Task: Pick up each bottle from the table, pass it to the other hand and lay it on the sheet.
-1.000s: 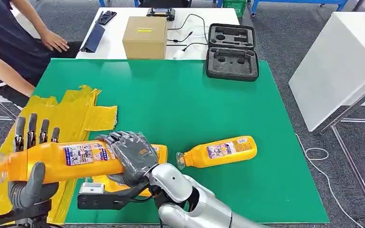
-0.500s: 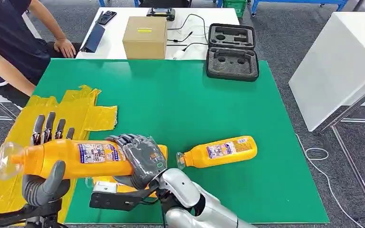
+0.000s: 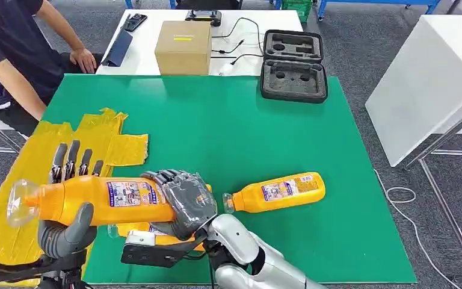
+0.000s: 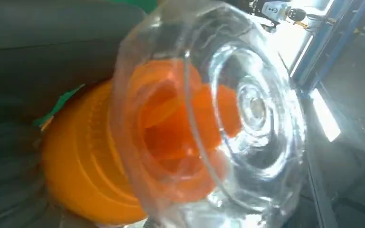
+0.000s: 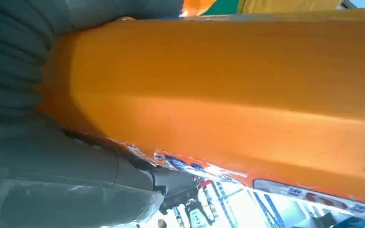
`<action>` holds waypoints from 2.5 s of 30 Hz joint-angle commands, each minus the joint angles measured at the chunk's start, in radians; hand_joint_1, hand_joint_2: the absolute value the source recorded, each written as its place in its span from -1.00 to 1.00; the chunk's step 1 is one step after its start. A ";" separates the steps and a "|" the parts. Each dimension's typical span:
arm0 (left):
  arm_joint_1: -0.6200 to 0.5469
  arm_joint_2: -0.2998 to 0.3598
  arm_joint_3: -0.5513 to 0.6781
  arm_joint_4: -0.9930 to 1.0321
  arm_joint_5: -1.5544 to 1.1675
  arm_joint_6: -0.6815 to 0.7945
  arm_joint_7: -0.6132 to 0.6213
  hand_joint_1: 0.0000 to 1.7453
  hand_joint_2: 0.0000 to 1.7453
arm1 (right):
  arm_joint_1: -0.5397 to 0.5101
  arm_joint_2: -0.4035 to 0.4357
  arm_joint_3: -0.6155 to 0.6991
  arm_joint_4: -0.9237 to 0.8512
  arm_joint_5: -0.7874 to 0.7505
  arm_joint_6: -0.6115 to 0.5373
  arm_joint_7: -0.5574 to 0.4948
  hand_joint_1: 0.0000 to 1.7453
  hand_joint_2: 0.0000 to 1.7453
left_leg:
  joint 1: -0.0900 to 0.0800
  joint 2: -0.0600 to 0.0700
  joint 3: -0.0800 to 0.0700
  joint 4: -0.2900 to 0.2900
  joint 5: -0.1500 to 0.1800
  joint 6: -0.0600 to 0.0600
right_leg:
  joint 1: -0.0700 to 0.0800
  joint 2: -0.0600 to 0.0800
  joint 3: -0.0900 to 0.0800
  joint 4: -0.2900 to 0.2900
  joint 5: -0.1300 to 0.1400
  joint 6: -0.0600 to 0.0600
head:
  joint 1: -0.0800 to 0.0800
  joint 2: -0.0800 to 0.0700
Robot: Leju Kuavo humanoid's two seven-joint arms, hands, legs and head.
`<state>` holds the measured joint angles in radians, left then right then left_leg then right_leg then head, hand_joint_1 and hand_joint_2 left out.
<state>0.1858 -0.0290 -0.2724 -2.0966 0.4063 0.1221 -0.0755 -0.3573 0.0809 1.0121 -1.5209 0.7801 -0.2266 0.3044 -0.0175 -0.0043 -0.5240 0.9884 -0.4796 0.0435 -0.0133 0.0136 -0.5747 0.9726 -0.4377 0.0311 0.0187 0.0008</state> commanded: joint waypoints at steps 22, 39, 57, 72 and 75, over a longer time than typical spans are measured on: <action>-0.098 0.051 -0.104 0.190 -0.005 -0.077 0.024 -1.00 1.00 | -0.021 -0.010 -0.059 0.038 0.016 -0.037 0.038 1.00 1.00 | 0.000 -0.002 0.003 -0.002 0.001 -0.003 | 0.000 -0.003 0.003 -0.002 0.000 -0.001 | 0.000 0.000; -0.138 0.016 -0.098 0.206 0.002 -0.050 0.003 1.00 1.00 | -0.018 -0.026 0.027 0.056 -0.029 -0.021 0.012 0.90 1.00 | 0.001 -0.002 0.004 -0.001 0.000 -0.004 | 0.001 -0.004 0.005 -0.002 0.000 -0.002 | 0.000 0.000; -0.122 -0.001 -0.046 0.181 0.014 0.009 -0.035 1.00 1.00 | -0.048 -0.035 0.143 0.128 -0.138 0.038 0.018 0.90 1.00 | 0.001 -0.001 0.003 -0.002 0.000 -0.003 | 0.001 -0.002 0.004 -0.002 0.000 -0.001 | 0.000 0.000; 0.002 0.021 0.028 0.025 0.039 0.023 -0.075 1.00 1.00 | -0.031 -0.061 0.144 0.092 -0.185 0.103 0.062 -1.00 -1.00 | 0.001 0.001 0.002 -0.001 -0.001 -0.002 | 0.001 0.000 0.002 -0.002 0.000 -0.001 | 0.000 0.000; 0.080 -0.063 0.115 -0.087 -0.019 0.007 -0.058 1.00 1.00 | -0.017 -0.100 0.149 0.084 0.056 -0.046 0.112 -1.00 -1.00 | 0.001 0.001 0.001 0.000 -0.001 -0.002 | 0.001 0.000 0.002 -0.001 0.000 -0.001 | 0.000 0.000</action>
<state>0.1871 -0.0107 -0.3026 -2.0179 0.4398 0.1465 -0.1457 -0.3909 0.0660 1.0921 -1.4519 0.6056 -0.1369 0.3604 -0.0177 -0.0040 -0.5242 0.9885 -0.4796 0.0435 -0.0134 0.0136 -0.5750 0.9726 -0.4377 0.0312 0.0187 0.0008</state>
